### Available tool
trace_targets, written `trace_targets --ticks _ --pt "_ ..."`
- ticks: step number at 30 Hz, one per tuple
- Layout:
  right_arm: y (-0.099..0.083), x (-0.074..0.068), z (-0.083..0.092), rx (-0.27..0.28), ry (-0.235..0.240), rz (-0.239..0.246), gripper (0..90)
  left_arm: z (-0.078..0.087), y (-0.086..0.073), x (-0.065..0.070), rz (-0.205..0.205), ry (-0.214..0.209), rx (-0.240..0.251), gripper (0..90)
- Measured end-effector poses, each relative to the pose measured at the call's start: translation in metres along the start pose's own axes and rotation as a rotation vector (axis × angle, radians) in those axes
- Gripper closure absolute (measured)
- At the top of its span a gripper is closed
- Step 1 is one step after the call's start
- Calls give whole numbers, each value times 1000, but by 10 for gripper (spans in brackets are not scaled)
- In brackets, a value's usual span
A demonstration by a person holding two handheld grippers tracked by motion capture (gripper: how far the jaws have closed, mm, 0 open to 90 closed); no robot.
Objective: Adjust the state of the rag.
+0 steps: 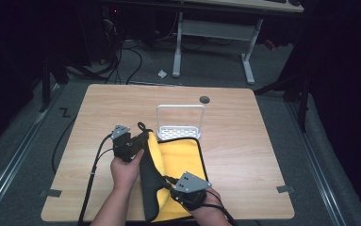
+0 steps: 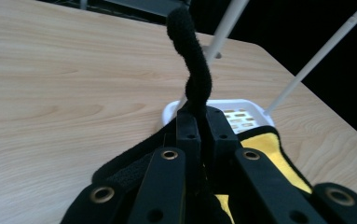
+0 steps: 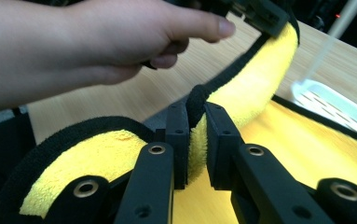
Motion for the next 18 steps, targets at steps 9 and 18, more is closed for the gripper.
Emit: trace_targets --ticks 9,18 --pt "-39 24 20 -40 -32 -49 813 -28 1 34 -25 -11 -39 856" --pt "-69 36 29 -96 -54 -73 811 -48 1 59 -58 0 -76 854"
Point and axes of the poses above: each handheld gripper's, and its own axes: z roughly backward along the jaws, y roughly out of its top, x roughly to its right, the point moved 8 cm from there along -z, roughly forward along the jaws, and after that the axes turned 12 degrees about -x, right-handed, at the moved point
